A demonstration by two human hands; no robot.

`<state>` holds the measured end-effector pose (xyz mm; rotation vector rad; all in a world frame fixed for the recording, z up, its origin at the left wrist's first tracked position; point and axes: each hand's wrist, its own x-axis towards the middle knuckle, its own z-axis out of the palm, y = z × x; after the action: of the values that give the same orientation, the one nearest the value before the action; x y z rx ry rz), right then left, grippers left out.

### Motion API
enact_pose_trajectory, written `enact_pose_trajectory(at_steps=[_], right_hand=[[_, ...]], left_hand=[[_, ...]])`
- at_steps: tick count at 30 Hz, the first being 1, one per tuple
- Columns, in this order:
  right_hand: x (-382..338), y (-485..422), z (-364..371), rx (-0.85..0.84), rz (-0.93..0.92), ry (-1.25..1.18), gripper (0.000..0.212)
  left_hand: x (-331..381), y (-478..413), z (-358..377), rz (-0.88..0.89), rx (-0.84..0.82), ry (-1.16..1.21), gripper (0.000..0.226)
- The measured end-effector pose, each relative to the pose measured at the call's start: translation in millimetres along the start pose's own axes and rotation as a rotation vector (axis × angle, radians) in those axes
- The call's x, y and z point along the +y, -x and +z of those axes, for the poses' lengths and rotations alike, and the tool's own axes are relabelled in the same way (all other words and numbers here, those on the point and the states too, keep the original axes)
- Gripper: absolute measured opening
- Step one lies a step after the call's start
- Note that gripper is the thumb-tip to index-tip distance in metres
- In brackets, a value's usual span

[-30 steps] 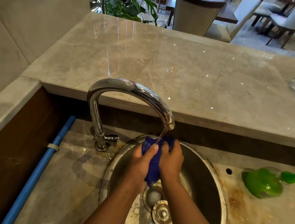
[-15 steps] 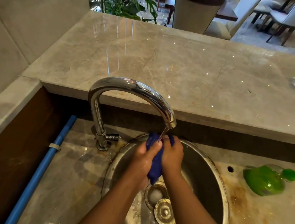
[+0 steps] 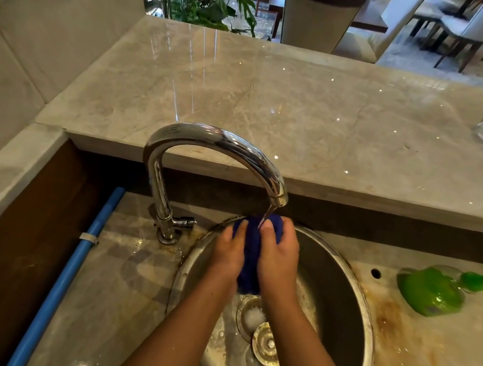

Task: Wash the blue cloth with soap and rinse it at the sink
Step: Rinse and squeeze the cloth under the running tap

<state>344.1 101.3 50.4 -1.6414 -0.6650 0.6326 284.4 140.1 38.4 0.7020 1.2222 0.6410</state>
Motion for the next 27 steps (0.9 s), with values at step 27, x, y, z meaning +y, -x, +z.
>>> enact_pose_trajectory(at_steps=[27], right_hand=[[-5.1, -15.4, -10.4, 0.059, 0.069, 0.166, 0.017]], left_hand=[[17.8, -2.7, -0.2, 0.028, -0.052, 0.164, 0.034]])
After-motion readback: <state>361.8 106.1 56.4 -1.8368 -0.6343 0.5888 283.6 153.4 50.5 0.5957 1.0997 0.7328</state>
